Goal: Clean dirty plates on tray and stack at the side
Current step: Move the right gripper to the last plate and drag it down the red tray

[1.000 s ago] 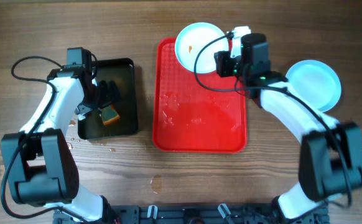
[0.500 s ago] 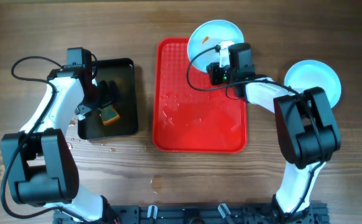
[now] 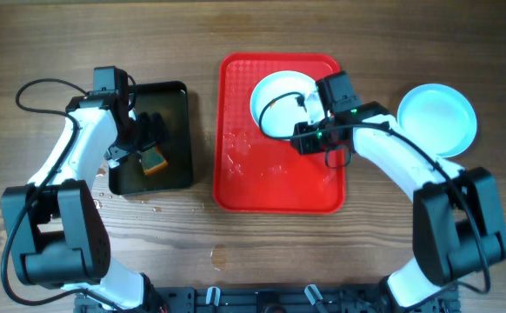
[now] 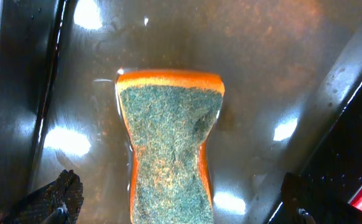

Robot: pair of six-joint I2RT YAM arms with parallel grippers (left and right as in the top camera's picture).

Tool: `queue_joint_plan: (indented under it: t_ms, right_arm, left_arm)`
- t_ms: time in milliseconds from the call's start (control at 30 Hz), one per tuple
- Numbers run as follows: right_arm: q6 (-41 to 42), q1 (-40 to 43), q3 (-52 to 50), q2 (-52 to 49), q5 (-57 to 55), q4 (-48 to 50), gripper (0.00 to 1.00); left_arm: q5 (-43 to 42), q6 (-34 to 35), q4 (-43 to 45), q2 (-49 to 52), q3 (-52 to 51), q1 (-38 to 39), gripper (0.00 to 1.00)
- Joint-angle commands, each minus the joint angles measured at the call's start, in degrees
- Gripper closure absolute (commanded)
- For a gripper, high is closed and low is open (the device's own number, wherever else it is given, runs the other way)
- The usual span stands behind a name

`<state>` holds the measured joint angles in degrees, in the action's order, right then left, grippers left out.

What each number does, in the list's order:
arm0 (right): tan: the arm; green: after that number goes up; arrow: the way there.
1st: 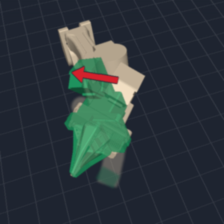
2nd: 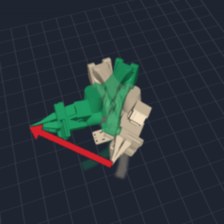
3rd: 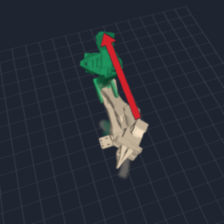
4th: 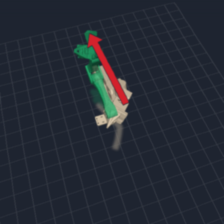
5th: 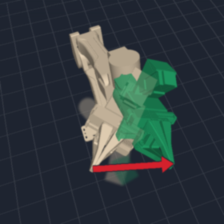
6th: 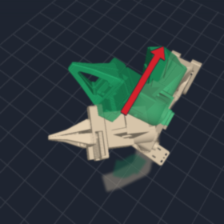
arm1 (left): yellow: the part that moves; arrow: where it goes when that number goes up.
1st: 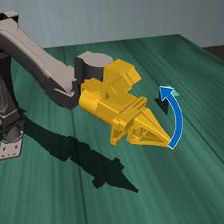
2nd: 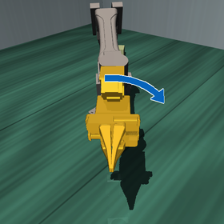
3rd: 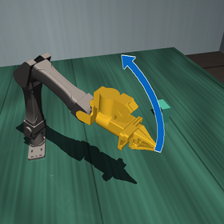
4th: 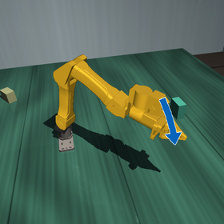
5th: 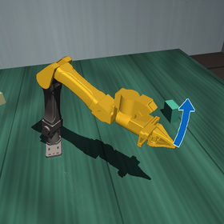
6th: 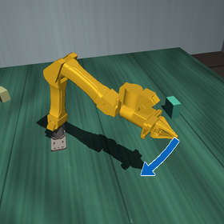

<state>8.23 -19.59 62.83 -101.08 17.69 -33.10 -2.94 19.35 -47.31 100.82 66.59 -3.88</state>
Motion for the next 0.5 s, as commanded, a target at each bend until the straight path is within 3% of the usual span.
queue_joint_plan:
  t_ms: [0, 33, 200, 467]
  right_arm:
    - [1.4, -1.2, -0.4, 3.5, -5.7, -1.1, 0.57]
    - [3.6, -0.7, -0.4, 3.6, -8.6, -0.5, 0.51]
    - [13.8, 6.0, -0.4, 2.7, -14.8, 3.0, 0.53]
    - [10.3, 10.8, -0.5, -3.0, -9.0, 14.1, 0.53]
  left_arm:
    - [-0.5, -0.3, 0.0, -0.9, -0.4, -0.1, 0.00]
    - [-0.5, -0.3, 0.0, -0.9, -0.4, -0.1, 0.00]
    - [-0.5, -0.3, 0.0, -0.9, -0.4, -0.1, 0.00]
    - [-0.5, -0.3, 0.0, -0.9, -0.4, -0.1, 0.00]
